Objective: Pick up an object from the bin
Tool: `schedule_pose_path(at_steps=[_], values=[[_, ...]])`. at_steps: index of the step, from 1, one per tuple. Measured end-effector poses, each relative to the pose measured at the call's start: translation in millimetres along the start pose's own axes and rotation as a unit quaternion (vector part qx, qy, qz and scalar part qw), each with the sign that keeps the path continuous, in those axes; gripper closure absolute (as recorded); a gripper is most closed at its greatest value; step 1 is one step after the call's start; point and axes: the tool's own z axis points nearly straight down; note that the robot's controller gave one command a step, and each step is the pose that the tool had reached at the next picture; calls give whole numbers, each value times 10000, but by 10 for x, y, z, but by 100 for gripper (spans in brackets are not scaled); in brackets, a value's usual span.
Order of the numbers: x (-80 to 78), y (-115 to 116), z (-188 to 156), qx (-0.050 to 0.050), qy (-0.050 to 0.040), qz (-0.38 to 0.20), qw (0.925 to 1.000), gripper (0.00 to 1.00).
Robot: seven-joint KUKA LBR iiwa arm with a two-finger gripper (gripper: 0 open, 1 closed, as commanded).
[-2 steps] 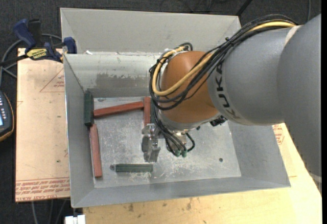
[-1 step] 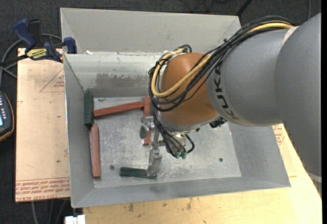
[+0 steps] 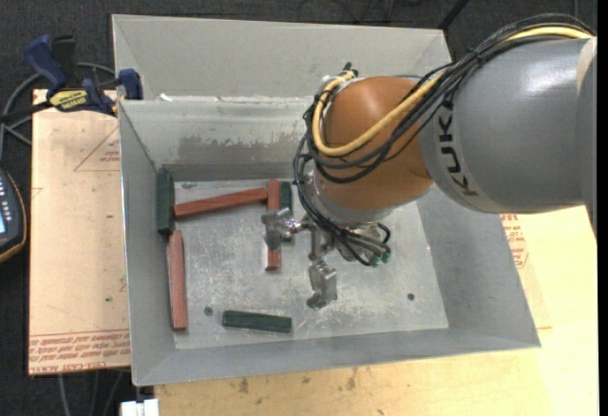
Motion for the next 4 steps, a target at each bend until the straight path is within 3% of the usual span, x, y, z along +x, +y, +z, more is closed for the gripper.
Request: schedule_pose_path(at_steps=[1,2,3,4], values=[[153,238,1051,-3,-21,-37,10000,0],[162,240,1030,-10,6,-32,10000,100],[153,86,309,3,-28,176,9998,100],[169,98,347,-8,6,167,9999,0]])
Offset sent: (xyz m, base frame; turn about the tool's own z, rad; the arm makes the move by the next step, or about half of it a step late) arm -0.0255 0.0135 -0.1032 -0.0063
